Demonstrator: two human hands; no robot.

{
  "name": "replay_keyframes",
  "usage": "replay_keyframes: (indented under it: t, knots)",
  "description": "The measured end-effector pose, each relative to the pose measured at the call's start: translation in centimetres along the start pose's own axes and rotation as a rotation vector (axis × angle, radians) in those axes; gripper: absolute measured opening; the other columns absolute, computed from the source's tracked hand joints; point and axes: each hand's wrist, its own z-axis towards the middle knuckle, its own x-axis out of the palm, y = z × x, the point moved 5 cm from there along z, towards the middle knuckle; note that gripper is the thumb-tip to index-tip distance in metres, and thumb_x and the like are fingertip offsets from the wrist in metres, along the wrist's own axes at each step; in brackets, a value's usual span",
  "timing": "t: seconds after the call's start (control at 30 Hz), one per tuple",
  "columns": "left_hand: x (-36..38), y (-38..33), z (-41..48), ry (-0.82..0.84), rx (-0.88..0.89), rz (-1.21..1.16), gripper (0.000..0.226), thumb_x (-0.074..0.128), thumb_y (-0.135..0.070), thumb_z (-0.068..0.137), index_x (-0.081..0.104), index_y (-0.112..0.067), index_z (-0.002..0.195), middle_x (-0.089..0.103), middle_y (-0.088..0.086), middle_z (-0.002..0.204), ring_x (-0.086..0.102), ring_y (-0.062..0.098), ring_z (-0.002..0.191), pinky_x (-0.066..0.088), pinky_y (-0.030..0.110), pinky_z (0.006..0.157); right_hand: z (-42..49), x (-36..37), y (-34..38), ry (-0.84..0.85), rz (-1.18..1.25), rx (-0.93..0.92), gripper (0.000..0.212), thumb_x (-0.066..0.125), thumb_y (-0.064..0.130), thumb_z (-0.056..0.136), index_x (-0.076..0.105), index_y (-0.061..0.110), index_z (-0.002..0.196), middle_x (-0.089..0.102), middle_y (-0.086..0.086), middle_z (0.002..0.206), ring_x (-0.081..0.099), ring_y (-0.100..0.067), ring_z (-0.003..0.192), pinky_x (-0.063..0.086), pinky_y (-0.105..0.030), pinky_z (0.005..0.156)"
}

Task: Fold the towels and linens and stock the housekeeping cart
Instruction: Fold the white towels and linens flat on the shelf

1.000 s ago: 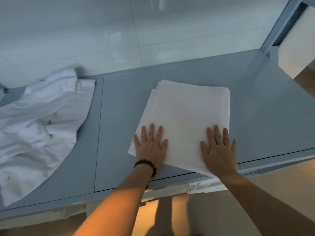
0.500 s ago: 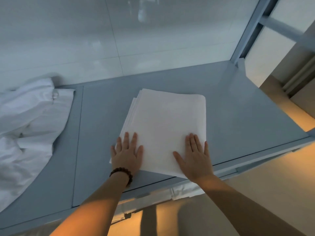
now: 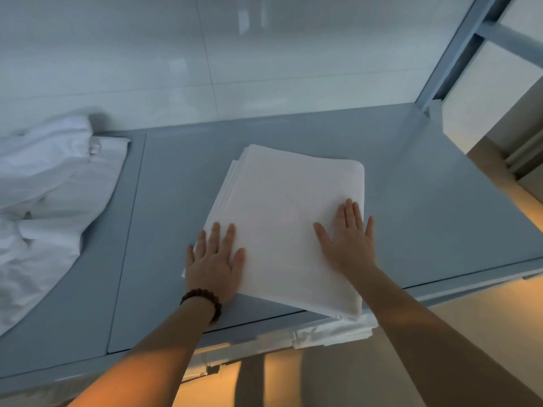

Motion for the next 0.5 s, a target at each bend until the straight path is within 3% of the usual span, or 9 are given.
replay_keyframes:
  t: [0.17, 0.3, 0.5]
  knots:
    - [0.2, -0.3, 0.2, -0.016, -0.025, -0.005, 0.06, 0.014, -0.057, 0.096, 0.003, -0.04, 0.153, 0.002, -0.004, 0.163, 0.006, 0.027, 0.148, 0.004, 0.046, 0.119, 3.4, 0.4, -0.4, 0.058, -0.034, -0.004, 0.081, 0.015, 0.063, 0.094, -0.001, 0.008, 0.152, -0.005, -0.003, 0.161, -0.009, -0.014, 0.147, -0.008, -0.046, 0.117]
    - [0.3, -0.4, 0.2, -0.017, -0.04, -0.009, 0.062, 0.009, -0.059, 0.094, 0.002, -0.041, 0.152, 0.002, -0.005, 0.163, 0.004, 0.026, 0.148, 0.004, 0.047, 0.119, 6.1, -0.5, -0.1, 0.001, -0.023, -0.004, 0.08, 0.016, 0.061, 0.095, 0.002, 0.008, 0.152, -0.003, -0.003, 0.161, -0.007, -0.014, 0.148, -0.005, -0.047, 0.118]
    - [0.6, -0.6, -0.4, 0.002, -0.091, -0.029, 0.066, -0.001, -0.062, 0.09, -0.004, -0.04, 0.152, -0.004, -0.005, 0.162, 0.0, 0.026, 0.149, 0.0, 0.047, 0.119, 6.6, -1.1, 0.9, 0.121, -0.022, -0.044, 0.076, 0.017, 0.059, 0.097, 0.0, 0.01, 0.153, -0.007, -0.003, 0.161, -0.008, -0.015, 0.148, -0.002, -0.05, 0.119]
